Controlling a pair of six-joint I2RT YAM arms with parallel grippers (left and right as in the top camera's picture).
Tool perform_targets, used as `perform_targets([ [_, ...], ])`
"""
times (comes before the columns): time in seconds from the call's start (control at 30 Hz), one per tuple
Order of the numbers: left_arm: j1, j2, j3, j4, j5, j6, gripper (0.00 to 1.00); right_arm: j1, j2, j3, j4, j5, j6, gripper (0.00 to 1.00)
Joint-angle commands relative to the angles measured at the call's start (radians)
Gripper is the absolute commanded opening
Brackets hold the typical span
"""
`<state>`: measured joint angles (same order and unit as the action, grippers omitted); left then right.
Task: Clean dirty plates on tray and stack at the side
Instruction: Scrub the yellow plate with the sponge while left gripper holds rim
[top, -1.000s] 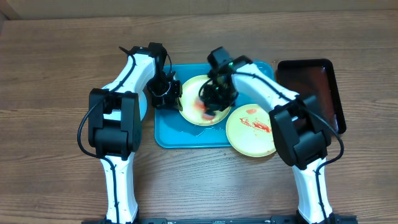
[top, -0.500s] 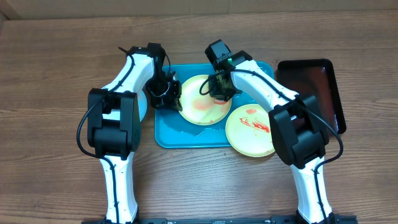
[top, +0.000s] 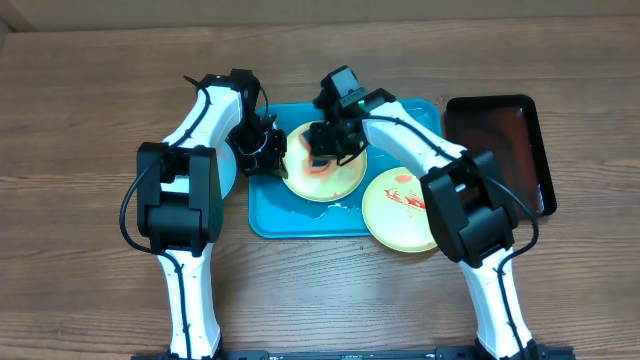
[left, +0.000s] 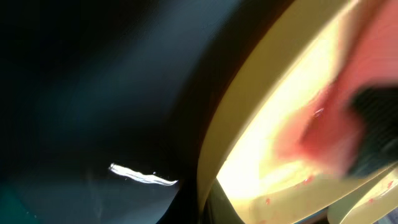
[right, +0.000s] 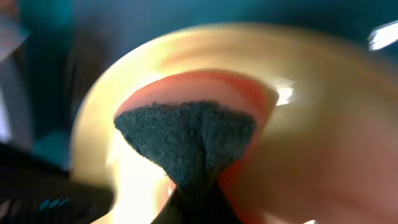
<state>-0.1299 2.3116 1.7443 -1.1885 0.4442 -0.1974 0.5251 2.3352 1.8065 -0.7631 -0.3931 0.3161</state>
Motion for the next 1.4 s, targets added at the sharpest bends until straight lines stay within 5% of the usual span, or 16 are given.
perform_targets([
  [0.0,-0.003,0.069,-0.036,0.015,-0.091,0.048,0.04,0.039,0.035,0.007,-0.011,-0.142,-0.006,0.04],
  [0.47,-0.002,0.069,-0.036,0.014,-0.091,0.044,0.04,-0.016,0.029,0.009,-0.253,-0.057,-0.011,0.04],
  [0.9,-0.001,0.069,-0.036,0.015,-0.092,0.044,0.04,-0.027,0.023,0.167,-0.47,0.484,-0.033,0.04],
  [1.17,-0.001,0.069,-0.036,0.016,-0.094,0.044,0.04,-0.022,0.024,0.157,-0.382,0.558,-0.06,0.04],
  [1.37,-0.002,0.069,-0.036,0.018,-0.095,0.044,0.04,0.002,0.07,0.111,-0.274,0.4,-0.113,0.04],
])
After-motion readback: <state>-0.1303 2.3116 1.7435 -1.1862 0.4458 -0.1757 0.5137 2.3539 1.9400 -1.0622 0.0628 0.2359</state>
